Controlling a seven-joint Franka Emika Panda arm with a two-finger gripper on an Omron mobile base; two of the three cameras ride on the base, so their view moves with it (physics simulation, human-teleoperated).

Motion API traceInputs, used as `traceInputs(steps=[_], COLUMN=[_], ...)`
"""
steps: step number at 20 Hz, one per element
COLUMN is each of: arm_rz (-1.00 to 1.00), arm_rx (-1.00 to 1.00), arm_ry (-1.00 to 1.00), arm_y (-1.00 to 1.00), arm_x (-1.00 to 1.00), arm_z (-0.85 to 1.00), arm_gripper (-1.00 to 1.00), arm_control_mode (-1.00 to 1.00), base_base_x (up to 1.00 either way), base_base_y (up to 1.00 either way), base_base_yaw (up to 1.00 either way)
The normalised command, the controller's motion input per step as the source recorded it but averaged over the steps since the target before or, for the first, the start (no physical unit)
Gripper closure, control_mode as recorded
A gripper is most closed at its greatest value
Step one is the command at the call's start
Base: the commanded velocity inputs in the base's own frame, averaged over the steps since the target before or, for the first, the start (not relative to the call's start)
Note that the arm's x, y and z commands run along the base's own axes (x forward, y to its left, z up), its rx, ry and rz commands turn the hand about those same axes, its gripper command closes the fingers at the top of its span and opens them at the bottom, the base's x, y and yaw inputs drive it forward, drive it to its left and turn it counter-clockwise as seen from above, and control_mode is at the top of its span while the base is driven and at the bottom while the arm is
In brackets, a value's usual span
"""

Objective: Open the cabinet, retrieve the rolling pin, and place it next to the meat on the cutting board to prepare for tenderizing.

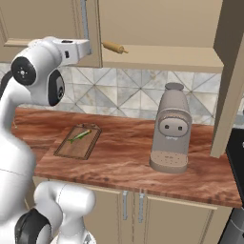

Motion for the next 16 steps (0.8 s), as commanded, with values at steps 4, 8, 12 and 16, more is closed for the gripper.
traceInputs(steps=[4, 8, 12, 16], arm_rz=[0.0, 0.0, 0.0, 0.0], arm_rx=[0.0, 0.0, 0.0, 0.0], arm_ry=[0.04, 0.01, 0.0, 0.01], arm_y=[0.0, 0.0, 0.0, 0.0], arm_x=[0.46, 0.41, 0.38, 0.38], arm_z=[0.0, 0.0, 0.0, 0.0], arm_gripper=[-1.0, -1.0, -1.0, -1.0], arm_control_mode=[-1.0, -1.0, -1.0, -1.0], base_base_x=[0.0, 0.0, 0.0, 0.0], base_base_y=[0.0, 0.0, 0.0, 0.0], base_base_yaw=[0.0, 0.0, 0.0, 0.0])
